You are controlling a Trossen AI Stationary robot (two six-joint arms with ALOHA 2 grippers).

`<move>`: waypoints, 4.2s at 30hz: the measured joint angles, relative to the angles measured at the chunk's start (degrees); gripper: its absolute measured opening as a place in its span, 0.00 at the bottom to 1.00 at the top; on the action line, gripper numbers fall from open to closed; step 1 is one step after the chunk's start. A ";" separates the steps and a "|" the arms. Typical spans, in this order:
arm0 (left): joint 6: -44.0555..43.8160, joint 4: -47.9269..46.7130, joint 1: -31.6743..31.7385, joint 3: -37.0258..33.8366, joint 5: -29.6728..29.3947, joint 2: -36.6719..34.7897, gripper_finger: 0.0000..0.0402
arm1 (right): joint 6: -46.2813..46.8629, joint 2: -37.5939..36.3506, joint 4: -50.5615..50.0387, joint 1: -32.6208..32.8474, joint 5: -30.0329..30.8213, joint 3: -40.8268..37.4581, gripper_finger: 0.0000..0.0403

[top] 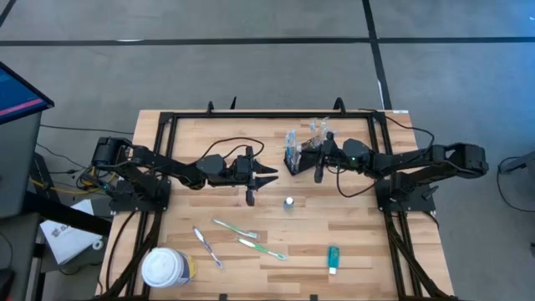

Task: Pick & Place toothbrushing station
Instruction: Put the orange toothbrush into the mesh organizer, then put the green toothbrush into the mesh organizer

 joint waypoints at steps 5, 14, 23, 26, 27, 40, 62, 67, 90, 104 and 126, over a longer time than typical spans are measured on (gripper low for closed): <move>0.00 0.00 0.00 0.00 0.02 0.00 0.21 | 0.00 0.00 -0.32 0.15 -0.02 0.00 0.08; 0.00 -0.05 0.00 0.00 0.07 0.00 0.21 | -0.82 -0.48 -1.34 -1.55 0.05 0.00 0.19; 0.00 -0.29 0.01 0.00 0.27 0.00 0.21 | -2.58 -0.48 -1.43 -1.66 0.03 0.00 0.41; 0.00 -0.35 0.02 0.00 0.26 0.00 0.21 | -2.15 -0.48 -1.43 -1.69 0.03 0.00 0.47; 0.00 -0.37 0.00 0.00 0.26 0.00 0.21 | -2.15 -0.48 -1.41 -1.67 0.03 0.00 0.48; 0.00 -1.39 0.02 0.00 0.46 0.00 0.21 | -0.64 -11.00 -10.90 1.44 0.03 0.02 0.48; -4.50 -13.65 -4.81 0.02 4.89 0.02 0.21 | -0.63 -16.92 -17.30 10.47 0.03 0.02 0.36; -4.48 -18.84 -7.33 0.02 4.88 0.02 0.21 | -0.61 -16.90 -18.00 10.47 0.03 0.02 0.34; -19.17 -44.81 -18.72 0.27 1.70 0.00 0.21 | -0.61 -16.89 -17.80 10.47 0.03 0.02 0.32; -22.88 -62.15 -18.71 5.51 1.45 0.56 0.21 | -0.61 -16.87 -17.73 10.47 0.03 0.02 0.32; -22.36 -63.43 -18.69 7.54 3.84 6.19 0.21 | -0.61 -16.87 -17.78 10.47 0.03 0.02 0.32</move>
